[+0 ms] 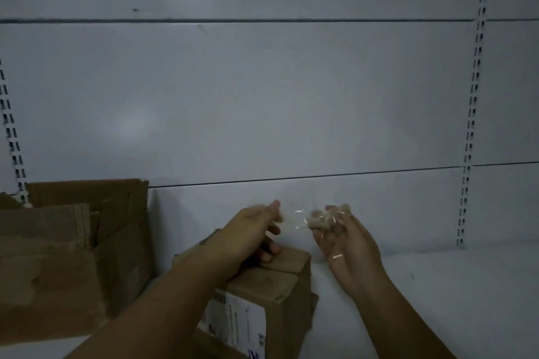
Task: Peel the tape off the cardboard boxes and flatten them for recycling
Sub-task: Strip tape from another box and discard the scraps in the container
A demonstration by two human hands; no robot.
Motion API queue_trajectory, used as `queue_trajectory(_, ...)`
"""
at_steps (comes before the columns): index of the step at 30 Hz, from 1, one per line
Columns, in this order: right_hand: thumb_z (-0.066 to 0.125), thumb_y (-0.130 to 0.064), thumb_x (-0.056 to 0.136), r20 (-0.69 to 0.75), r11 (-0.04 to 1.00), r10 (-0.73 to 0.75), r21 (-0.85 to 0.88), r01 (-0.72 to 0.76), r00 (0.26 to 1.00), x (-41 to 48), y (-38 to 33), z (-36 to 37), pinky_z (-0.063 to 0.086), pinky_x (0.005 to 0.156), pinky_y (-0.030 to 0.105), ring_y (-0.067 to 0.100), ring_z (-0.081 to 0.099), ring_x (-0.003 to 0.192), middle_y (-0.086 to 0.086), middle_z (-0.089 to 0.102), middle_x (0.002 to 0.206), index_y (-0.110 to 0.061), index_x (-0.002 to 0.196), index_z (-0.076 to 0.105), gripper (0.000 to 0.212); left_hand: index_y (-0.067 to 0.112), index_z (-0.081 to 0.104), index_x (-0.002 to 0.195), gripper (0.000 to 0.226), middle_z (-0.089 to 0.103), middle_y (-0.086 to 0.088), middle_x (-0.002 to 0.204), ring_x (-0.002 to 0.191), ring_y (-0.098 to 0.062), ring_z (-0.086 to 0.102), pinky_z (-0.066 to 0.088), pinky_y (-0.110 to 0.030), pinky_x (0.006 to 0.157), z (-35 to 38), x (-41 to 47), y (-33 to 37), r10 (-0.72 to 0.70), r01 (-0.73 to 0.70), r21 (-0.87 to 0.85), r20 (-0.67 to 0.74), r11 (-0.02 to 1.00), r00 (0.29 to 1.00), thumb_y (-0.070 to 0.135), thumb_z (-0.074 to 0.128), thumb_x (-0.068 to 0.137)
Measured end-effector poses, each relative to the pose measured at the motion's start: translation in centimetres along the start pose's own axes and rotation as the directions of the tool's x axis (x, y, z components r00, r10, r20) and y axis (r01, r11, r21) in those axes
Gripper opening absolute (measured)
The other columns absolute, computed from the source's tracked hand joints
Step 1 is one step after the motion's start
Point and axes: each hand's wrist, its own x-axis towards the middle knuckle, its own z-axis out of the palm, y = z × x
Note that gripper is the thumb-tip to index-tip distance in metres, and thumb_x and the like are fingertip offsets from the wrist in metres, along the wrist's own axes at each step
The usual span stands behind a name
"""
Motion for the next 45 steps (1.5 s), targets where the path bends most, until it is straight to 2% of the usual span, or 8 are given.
queue_trajectory(4,0.070,-0.033,0.064,0.068,0.978,-0.003,0.208,-0.011,0.998,0.2,-0.9,-0.5,0.059,0.061,0.029,0.021,0.071,0.072,0.011,0.070,0.081,-0.008,0.080,0.068,0.029,0.023,0.058,0.108,0.044,0.066,0.003,0.098,0.064,-0.008,0.058,0.051,-0.019,0.059,0.4,0.2,-0.4,0.094,-0.103,0.188,0.057,0.977,0.994,0.058,0.039,0.091)
queue_trajectory(8,0.089,-0.043,0.048,0.172,0.990,0.000,-0.138,0.025,0.985,0.0,-0.2,-0.3,0.058,0.076,0.034,0.022,0.070,0.092,0.010,0.071,0.103,-0.015,0.104,0.063,0.068,0.030,0.049,0.119,0.043,0.066,0.001,0.100,0.083,-0.016,0.065,0.053,-0.024,0.068,0.7,0.4,-0.7,0.129,-0.134,0.284,0.037,0.949,0.991,0.057,0.053,0.085)
queue_trajectory(16,0.075,-0.001,0.073,0.473,0.451,-0.159,-0.746,0.490,0.867,-2.1,-0.6,1.8,0.055,0.075,0.020,0.008,0.069,0.089,-0.012,0.073,0.093,-0.026,0.094,0.069,0.034,0.027,0.057,0.110,0.050,0.069,0.000,0.092,0.083,-0.014,0.066,0.056,-0.032,0.077,0.2,0.8,-0.9,0.132,-0.133,0.084,0.017,0.988,0.991,0.062,0.062,0.074)
queue_trajectory(22,0.066,0.009,0.078,0.418,0.559,-0.155,-0.710,0.429,0.895,-2.3,-2.3,2.2,0.054,0.057,0.024,0.021,0.070,0.065,0.008,0.072,0.070,-0.003,0.078,0.065,0.011,0.026,0.062,0.088,0.033,0.060,0.006,0.063,0.053,-0.008,0.052,0.044,-0.021,0.055,0.3,0.6,-0.2,0.268,-0.286,0.141,0.133,0.948,0.954,0.055,0.048,0.090)
queue_trajectory(30,0.055,-0.004,0.092,-0.015,0.759,-0.342,-0.595,0.267,0.940,-2.5,-5.5,-1.2,0.055,0.070,0.022,0.020,0.070,0.083,0.008,0.071,0.089,-0.010,0.097,0.058,0.008,0.029,0.059,0.110,0.079,0.067,0.003,0.095,0.085,-0.012,0.060,0.048,-0.034,0.085,-0.4,-1.2,-0.5,0.298,-0.339,0.472,0.162,0.814,0.941,0.082,0.018,0.068)
queue_trajectory(33,0.057,-0.007,0.091,0.039,0.722,-0.298,-0.644,0.252,0.954,-4.4,-5.6,-1.2,0.055,0.072,0.024,0.018,0.070,0.091,0.010,0.069,0.108,-0.012,0.106,0.058,0.016,0.032,0.042,0.132,0.064,0.058,0.007,0.121,0.103,-0.012,0.056,0.046,-0.030,0.089,0.6,-1.6,1.9,0.549,-0.437,0.768,0.134,0.468,0.825,0.073,0.034,0.084)
queue_trajectory(38,0.060,-0.039,0.087,0.111,0.785,-0.082,-0.605,0.133,0.990,-8.0,-7.7,-1.6,0.046,0.097,0.049,0.033,0.055,0.120,0.016,0.055,0.131,-0.009,0.130,0.049,0.054,0.036,0.016,0.147,0.089,0.031,0.013,0.148,0.131,-0.008,0.038,0.037,-0.024,0.103,7.8,-3.7,4.3,0.698,-0.796,0.347,0.387,0.496,0.603,0.045,0.071,0.079)
queue_trajectory(45,0.082,-0.037,0.067,-0.016,0.623,0.043,-0.781,-0.039,0.999,-16.7,-15.0,-8.3,0.044,0.099,0.047,0.029,0.059,0.110,0.013,0.060,0.121,-0.014,0.127,0.054,0.070,0.027,0.056,0.123,0.036,0.069,0.000,0.103,0.089,-0.014,0.063,0.048,-0.030,0.086,16.0,-6.5,5.5,0.712,-0.898,0.191,0.553,0.397,0.432,0.046,0.048,0.094)
